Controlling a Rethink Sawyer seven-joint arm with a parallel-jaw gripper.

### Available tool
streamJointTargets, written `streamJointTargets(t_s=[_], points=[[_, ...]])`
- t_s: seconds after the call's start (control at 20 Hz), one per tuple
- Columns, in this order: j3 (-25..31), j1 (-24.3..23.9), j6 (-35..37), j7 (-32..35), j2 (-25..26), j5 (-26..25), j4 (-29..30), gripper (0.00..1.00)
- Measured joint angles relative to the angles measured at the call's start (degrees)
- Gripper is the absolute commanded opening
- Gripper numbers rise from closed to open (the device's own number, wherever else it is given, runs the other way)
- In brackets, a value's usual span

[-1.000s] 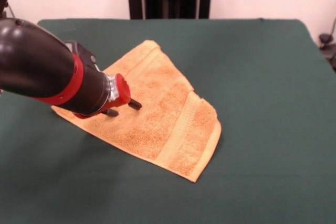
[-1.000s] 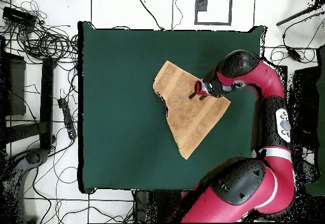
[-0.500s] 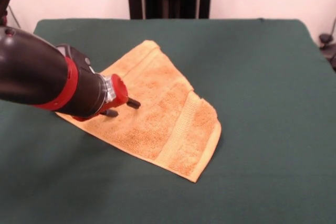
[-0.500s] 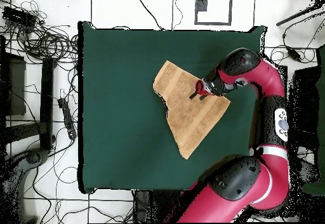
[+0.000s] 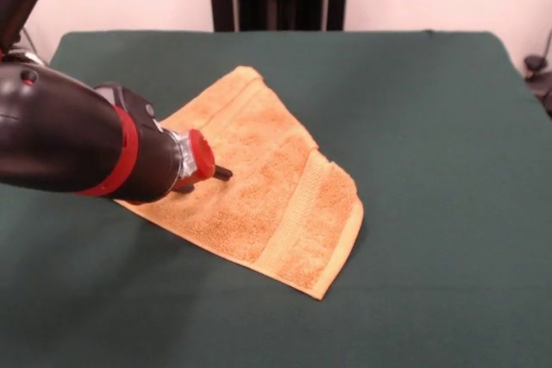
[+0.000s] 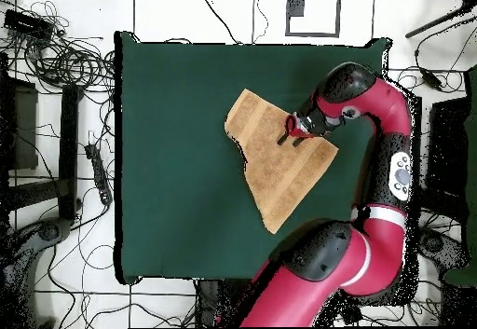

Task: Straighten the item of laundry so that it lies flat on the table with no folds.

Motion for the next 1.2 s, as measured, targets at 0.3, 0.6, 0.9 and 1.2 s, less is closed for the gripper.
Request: streamJointTargets(t_s=[0.3,0.6,0.9,1.2], points=[[0.0,1.8,3.4,0.0,1.7,-2.1,-4.8,1.0],[0.1,2.7,5.8,0.0,3.3,-2.6,-8.7,1.0],[1.6,3.0,8.2,0.0,4.6,-3.8,-12.0,1.0],[4.0,2.9,10.1,0.0,5.2,-6.4,-14.0,1.0]])
